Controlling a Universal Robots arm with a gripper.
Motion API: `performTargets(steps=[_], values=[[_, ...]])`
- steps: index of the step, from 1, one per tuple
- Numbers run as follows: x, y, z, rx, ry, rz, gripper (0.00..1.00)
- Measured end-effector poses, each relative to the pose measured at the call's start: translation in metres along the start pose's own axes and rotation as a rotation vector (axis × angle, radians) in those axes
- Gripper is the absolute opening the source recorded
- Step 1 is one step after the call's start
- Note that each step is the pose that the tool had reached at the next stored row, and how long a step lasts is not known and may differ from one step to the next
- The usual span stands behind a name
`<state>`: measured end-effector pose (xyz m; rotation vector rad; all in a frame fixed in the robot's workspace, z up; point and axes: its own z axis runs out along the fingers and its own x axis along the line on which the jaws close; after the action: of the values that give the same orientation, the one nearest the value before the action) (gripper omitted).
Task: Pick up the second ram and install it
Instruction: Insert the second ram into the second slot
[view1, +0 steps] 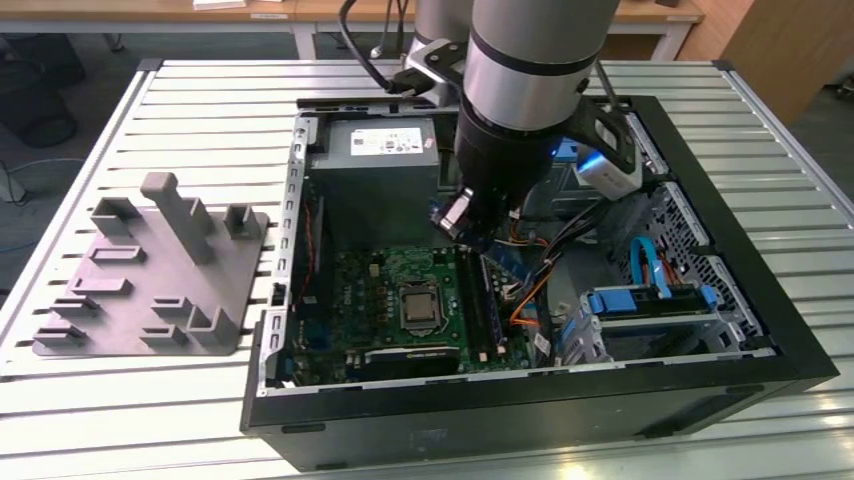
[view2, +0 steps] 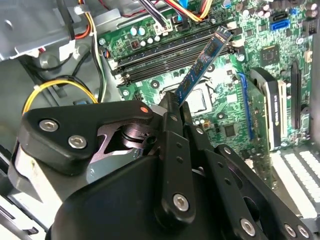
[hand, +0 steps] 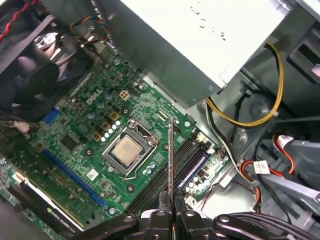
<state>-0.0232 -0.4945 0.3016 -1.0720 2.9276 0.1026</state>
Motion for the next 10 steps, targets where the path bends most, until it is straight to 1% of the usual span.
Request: performTargets(steps=[10], values=[[0.0,0.0,0.0006,0.0054,-0.0063,0.119,0.14]])
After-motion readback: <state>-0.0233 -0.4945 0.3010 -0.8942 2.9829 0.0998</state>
